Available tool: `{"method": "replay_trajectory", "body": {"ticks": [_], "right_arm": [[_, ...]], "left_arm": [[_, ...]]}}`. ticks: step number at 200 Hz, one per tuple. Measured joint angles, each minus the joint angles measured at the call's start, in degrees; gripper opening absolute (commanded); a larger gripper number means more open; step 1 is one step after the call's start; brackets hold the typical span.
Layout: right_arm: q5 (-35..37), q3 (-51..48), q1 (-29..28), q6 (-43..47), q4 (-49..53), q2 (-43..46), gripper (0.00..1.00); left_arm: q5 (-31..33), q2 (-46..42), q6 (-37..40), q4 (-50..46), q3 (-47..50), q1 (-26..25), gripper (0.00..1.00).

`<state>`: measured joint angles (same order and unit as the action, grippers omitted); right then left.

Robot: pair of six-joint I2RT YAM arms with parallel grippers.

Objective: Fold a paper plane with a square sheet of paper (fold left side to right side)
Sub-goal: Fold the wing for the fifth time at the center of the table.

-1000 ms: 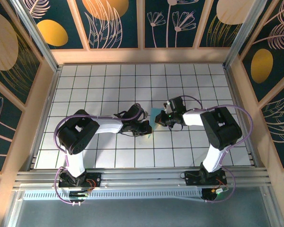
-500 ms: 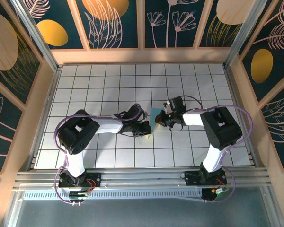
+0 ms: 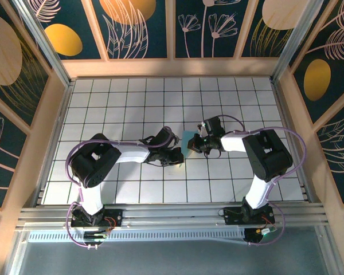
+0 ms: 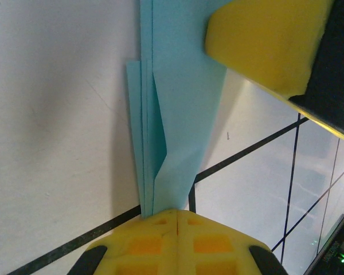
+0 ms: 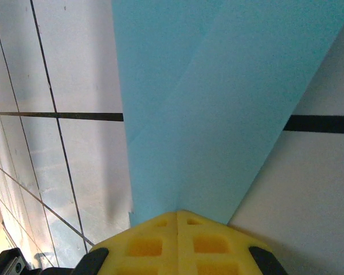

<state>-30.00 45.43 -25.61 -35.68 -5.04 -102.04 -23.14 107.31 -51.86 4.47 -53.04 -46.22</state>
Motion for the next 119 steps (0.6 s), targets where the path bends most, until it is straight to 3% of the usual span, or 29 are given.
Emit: {"method": "replay_trajectory", "body": {"ticks": [119], "right_arm": [[-0.1,0.7,0.0,0.8,1.0,-0.3,0.0]], "left_arm": [[4.1,-2.1,1.3,-1.3,1.2,-2.3,0.0]]}}
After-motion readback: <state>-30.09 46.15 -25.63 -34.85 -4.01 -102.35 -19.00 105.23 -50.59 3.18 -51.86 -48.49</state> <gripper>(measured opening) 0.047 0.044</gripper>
